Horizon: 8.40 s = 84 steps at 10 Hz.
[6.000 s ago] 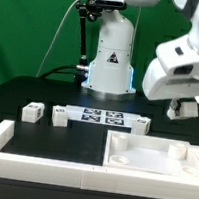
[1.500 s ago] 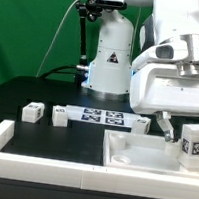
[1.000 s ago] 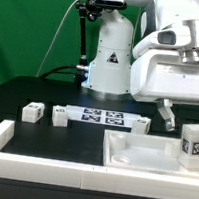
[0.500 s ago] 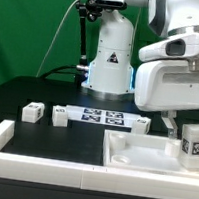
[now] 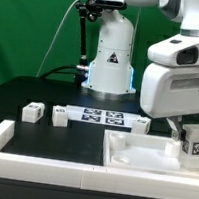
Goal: Assemble one leg
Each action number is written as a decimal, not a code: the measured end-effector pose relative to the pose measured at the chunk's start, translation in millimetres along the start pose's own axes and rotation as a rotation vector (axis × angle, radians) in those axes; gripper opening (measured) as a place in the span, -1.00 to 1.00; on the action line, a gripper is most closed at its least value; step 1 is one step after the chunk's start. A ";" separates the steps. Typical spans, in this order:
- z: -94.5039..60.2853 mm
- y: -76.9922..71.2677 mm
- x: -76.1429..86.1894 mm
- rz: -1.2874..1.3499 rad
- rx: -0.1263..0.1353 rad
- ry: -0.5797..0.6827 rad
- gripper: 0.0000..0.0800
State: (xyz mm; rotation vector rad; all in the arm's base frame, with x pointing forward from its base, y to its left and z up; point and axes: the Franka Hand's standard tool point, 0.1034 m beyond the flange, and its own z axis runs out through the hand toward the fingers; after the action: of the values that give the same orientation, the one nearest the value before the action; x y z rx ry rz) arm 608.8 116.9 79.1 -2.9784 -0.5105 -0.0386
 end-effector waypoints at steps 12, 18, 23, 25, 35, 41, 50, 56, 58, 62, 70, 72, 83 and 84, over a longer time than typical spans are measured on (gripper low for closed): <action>-0.8 3.7 1.4 0.287 0.000 0.050 -0.27; 0.2 2.7 -1.3 1.117 0.024 0.094 -0.27; 1.2 -0.1 -0.7 1.547 0.070 0.082 -0.08; 1.1 -1.9 0.0 1.491 0.070 0.082 0.26; 2.2 -3.2 7.4 0.381 -0.041 0.046 0.62; 2.1 -2.8 5.9 0.200 -0.055 0.039 0.10; 3.8 0.1 -0.5 0.847 -0.045 0.033 -0.27; 4.7 -0.9 0.8 1.545 -0.017 0.097 -0.27; 3.7 1.1 1.1 1.631 0.003 0.085 -0.27; 5.0 -1.0 1.1 1.645 0.011 0.081 0.20; 5.8 -8.1 1.7 0.824 -0.036 0.059 0.62; 5.0 -7.6 3.6 0.613 -0.046 0.052 0.62; 3.7 -0.5 3.2 0.333 -0.063 0.043 -0.27; 4.2 -0.4 0.9 0.437 -0.061 0.046 -0.27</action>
Offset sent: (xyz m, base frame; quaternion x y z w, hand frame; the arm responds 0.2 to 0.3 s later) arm -0.0045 0.0011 0.0048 -0.0045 0.0104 0.0047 0.9999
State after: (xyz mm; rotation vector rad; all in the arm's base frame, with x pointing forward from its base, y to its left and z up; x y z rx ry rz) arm 609.6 118.1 75.0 -3.0661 0.1556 -0.0831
